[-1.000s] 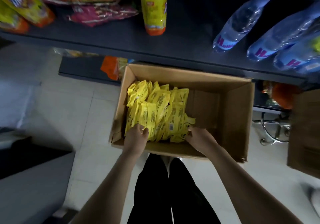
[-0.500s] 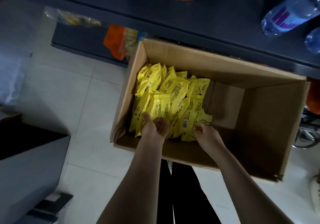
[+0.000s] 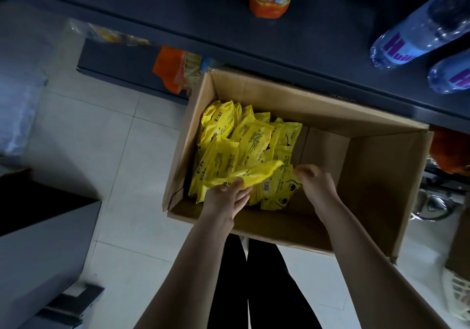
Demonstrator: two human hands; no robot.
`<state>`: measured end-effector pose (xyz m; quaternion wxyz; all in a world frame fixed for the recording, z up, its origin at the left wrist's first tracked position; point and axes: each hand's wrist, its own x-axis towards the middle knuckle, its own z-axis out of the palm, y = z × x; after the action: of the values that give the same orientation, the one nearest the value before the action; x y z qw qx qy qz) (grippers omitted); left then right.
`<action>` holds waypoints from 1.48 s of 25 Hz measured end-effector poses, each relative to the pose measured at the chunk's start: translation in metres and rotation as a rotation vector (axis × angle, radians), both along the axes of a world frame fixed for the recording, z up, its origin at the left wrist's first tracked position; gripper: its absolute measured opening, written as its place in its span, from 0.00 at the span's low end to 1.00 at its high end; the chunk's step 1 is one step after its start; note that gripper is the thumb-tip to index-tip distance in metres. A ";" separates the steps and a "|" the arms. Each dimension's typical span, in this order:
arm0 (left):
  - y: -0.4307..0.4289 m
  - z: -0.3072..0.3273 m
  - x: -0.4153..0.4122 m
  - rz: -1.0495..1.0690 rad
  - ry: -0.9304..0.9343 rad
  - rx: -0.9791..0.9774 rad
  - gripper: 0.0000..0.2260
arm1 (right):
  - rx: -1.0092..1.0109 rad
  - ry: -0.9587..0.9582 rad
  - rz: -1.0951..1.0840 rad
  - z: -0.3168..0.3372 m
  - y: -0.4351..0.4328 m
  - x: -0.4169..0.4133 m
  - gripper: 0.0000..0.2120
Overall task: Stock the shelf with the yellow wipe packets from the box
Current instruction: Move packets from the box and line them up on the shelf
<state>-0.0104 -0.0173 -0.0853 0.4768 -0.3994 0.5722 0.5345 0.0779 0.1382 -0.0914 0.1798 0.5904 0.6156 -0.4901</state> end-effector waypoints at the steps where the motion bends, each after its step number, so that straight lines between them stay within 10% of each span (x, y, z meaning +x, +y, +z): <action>1: -0.004 0.006 -0.005 -0.147 0.099 0.002 0.09 | 0.004 0.022 -0.031 0.003 0.004 -0.002 0.13; 6: -0.038 0.009 -0.047 -1.033 0.471 -0.081 0.25 | -0.125 0.141 -0.210 -0.012 0.006 -0.017 0.06; 17: -0.043 -0.018 -0.057 -0.785 0.687 -0.349 0.04 | -0.153 0.059 -0.216 -0.079 -0.045 -0.063 0.20; 37: -0.023 -0.024 -0.060 -0.813 0.768 -0.439 0.09 | 0.183 0.189 -0.168 -0.086 -0.010 -0.083 0.20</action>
<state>-0.0705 -0.0404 -0.1092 0.3084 -0.0161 0.9075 0.2847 -0.0052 0.1279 -0.1776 0.0248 0.6050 0.6202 -0.4987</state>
